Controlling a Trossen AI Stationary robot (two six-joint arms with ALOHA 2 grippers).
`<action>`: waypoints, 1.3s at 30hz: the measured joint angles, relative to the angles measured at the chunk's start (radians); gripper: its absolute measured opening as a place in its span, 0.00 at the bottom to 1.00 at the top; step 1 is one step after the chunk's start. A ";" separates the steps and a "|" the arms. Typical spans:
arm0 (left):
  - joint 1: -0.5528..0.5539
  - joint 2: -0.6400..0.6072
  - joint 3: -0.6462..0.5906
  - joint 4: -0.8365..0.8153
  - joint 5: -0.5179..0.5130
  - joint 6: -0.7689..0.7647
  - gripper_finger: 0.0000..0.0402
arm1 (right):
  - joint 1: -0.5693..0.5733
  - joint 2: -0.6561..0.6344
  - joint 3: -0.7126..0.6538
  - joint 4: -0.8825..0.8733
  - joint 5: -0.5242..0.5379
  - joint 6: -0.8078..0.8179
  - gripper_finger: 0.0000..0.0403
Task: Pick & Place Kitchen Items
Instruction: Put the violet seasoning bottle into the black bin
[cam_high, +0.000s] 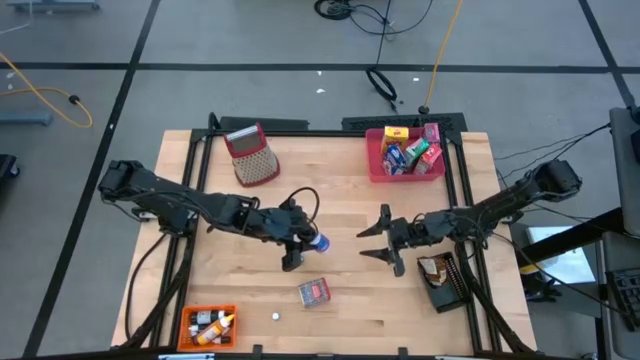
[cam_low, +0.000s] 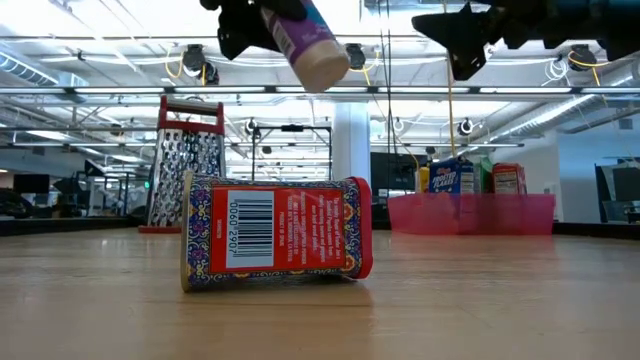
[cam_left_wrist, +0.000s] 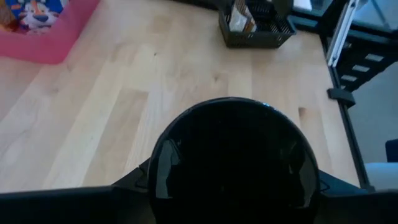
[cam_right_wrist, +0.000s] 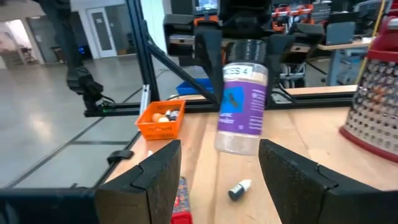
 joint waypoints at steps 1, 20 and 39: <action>0.000 0.000 0.000 0.010 0.000 0.002 0.47 | 0.004 0.000 0.002 0.001 0.003 0.005 0.52; -0.002 0.221 0.161 0.080 0.030 0.086 0.47 | 0.011 0.090 0.049 -0.069 0.022 0.111 0.52; -0.006 0.395 0.389 -0.135 0.030 0.150 0.48 | 0.011 0.275 0.153 -0.118 -0.028 0.143 0.52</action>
